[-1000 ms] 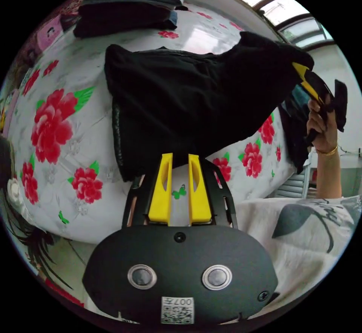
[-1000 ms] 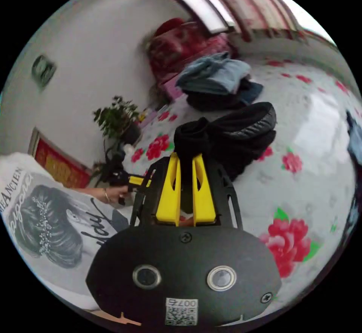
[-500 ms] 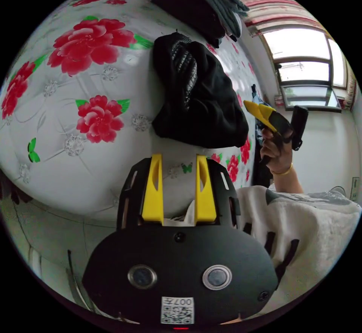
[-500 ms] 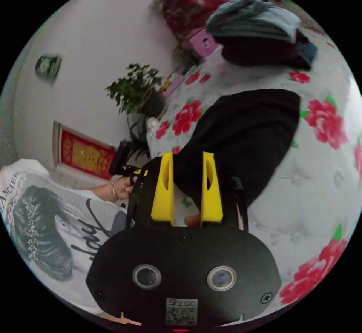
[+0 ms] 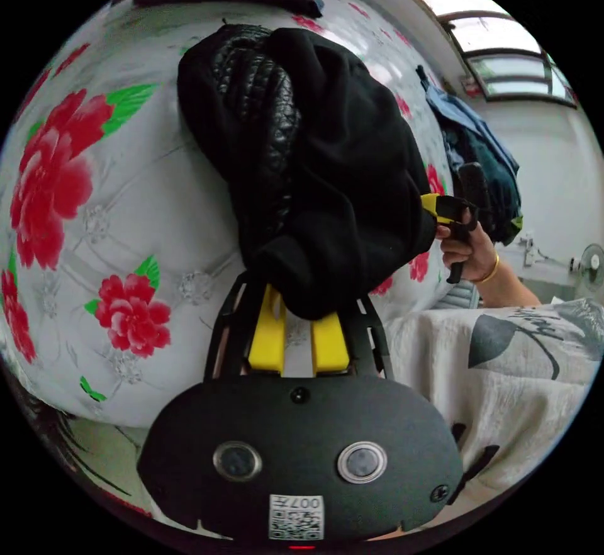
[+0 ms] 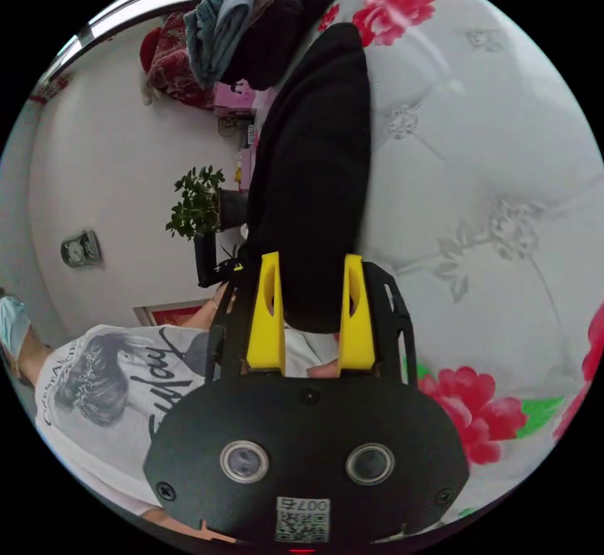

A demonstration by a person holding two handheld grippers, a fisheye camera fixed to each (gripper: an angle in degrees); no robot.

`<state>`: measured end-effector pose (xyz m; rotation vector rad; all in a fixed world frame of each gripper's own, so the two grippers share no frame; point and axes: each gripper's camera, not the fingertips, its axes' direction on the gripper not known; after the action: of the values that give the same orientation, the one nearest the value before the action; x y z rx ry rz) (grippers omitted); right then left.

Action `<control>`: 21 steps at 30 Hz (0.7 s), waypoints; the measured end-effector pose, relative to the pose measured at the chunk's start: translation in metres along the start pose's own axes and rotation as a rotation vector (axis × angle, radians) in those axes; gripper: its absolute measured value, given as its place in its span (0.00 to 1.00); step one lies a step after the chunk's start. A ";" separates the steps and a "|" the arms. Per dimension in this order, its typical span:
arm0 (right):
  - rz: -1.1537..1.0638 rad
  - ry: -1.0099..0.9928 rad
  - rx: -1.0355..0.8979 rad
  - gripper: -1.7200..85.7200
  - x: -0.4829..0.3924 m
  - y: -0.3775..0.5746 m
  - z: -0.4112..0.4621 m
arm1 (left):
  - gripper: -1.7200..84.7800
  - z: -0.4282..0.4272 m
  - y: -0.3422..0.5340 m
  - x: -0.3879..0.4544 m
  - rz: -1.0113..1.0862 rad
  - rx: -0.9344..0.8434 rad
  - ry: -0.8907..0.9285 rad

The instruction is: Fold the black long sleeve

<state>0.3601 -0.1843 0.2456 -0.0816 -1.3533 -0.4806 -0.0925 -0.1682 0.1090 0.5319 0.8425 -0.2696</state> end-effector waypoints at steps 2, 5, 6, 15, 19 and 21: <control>0.055 -0.014 0.089 0.17 0.012 0.022 -0.035 | 0.06 0.017 -0.014 0.022 0.066 -0.042 -0.003; 0.133 -0.040 0.207 0.17 0.029 0.038 -0.085 | 0.06 0.048 -0.043 0.062 0.167 -0.085 -0.017; 0.143 -0.043 0.229 0.17 0.031 0.036 -0.095 | 0.06 0.058 -0.060 0.076 0.203 -0.089 -0.029; 0.056 0.099 0.605 0.16 -0.011 -0.205 -0.251 | 0.08 0.059 -0.316 0.126 0.217 0.112 -0.260; -0.071 0.454 0.596 0.16 -0.094 -0.289 -0.287 | 0.07 0.044 -0.342 0.134 0.162 0.181 -0.429; -0.153 0.574 0.580 0.16 -0.121 -0.283 -0.286 | 0.08 0.054 -0.314 0.134 0.190 0.188 -0.452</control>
<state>0.4987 -0.4986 0.0044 0.5994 -0.8872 -0.1962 -0.1070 -0.4636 -0.0705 0.6900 0.3264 -0.2818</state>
